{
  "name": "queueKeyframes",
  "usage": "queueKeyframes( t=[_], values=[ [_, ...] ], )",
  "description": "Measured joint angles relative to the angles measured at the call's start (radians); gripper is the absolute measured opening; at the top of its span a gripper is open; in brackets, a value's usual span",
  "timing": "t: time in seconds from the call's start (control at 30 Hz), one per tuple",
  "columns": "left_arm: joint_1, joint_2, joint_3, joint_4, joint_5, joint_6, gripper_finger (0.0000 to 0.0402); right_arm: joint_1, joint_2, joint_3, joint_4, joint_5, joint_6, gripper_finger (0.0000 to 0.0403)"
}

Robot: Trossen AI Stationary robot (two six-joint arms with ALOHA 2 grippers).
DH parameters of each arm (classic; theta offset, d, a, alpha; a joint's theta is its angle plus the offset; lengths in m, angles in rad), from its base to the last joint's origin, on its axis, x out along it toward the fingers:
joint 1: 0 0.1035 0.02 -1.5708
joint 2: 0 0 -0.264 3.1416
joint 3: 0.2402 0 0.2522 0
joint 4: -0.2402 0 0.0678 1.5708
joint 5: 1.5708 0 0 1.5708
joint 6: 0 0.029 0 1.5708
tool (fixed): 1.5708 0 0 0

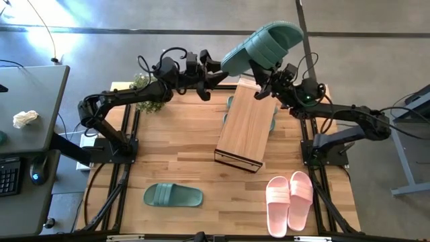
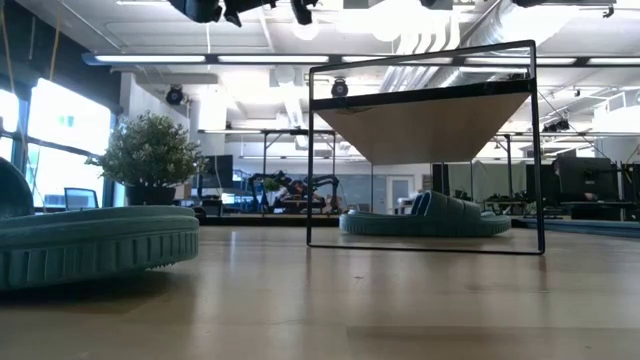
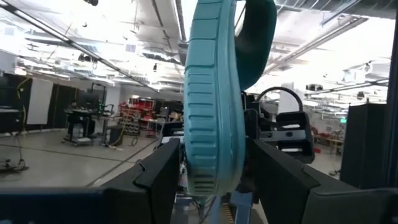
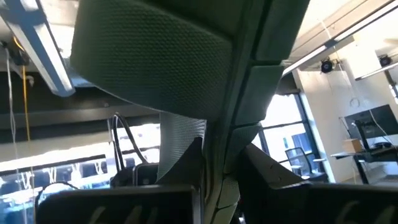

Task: Pick and place slides into the shelf
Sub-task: Put the green slide under the shelf

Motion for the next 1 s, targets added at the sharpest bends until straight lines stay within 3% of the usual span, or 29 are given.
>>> queueKeyframes(
  t=[0.23,0.57,0.7,0.9,1.0],
  values=[
    [-0.006,0.017,0.001,0.031,-0.009,-0.029,0.0179,0.000,0.073,-0.001,0.077,-0.018,0.042,0.0032],
    [-0.006,0.017,0.001,0.031,-0.057,-0.027,0.0176,0.001,0.071,0.000,0.108,-0.026,0.046,0.0032],
    [-0.006,0.017,0.001,0.027,-0.071,-0.027,0.0145,0.001,0.071,0.000,0.107,-0.025,0.045,0.0031],
    [-0.005,0.017,0.001,0.027,-0.077,-0.019,0.0057,0.001,0.071,0.000,0.107,-0.026,0.034,0.0031],
    [-0.005,0.017,0.000,0.031,-0.082,0.002,0.0056,0.001,0.071,0.000,0.106,-0.026,0.034,0.0054]
  ],
)
